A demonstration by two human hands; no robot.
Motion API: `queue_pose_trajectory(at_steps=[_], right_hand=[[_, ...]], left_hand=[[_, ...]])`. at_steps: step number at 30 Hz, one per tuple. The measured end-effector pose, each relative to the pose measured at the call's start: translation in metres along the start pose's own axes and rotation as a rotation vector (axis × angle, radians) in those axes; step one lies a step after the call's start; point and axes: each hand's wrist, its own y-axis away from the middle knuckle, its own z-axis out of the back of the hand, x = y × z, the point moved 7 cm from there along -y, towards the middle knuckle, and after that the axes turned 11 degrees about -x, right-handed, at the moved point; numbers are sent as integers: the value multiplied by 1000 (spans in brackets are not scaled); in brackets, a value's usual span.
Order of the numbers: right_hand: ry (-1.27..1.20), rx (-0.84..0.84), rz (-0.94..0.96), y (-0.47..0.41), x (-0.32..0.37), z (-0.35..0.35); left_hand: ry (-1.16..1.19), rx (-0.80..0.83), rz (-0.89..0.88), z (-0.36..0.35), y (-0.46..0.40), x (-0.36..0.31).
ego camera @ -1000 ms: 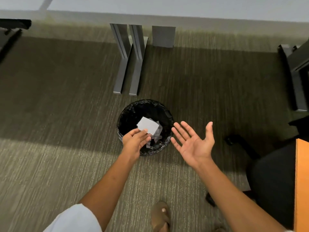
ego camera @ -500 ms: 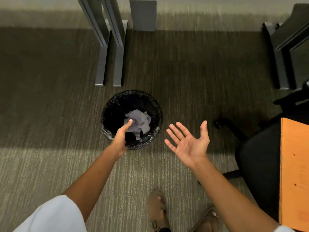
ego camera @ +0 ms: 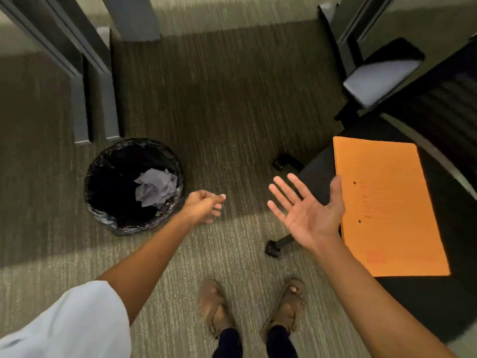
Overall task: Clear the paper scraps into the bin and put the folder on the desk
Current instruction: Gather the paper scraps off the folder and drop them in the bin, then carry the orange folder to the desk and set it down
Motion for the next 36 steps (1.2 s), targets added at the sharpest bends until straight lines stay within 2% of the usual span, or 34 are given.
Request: queue_pose_trajectory(at_steps=[5,8,11,14,16,18,22,31,33,36], right_hand=[[-60,-75,152,25,78,54],[51,-253,304,43,131,94],[443,-593,427,57,182,143],[953,-902,454,63,217,194],[1223,-972,397,62,230,223],[1429,-963,322,58,234,245],[1698,-958,315,54,243,265],[1536,-955,180,54,267,299],[1429,-900,214,59,268,302],[1111,-707,337,71,264,285]], left_hand=[[-64,39,-109,-86,33,-26],[-73,86,-159,-141,59,-41],[-80,129,-186,-193,81,-58],[-151,161,-203,-237,94,-67],[-229,148,-206,-260,100,-68],[-271,142,-200,-276,104,-68],[-309,163,-177,-296,116,-64],[-37,267,-165,-304,134,-47],[-19,285,-191,-299,135,-50],[3,311,-221,-288,141,-58]])
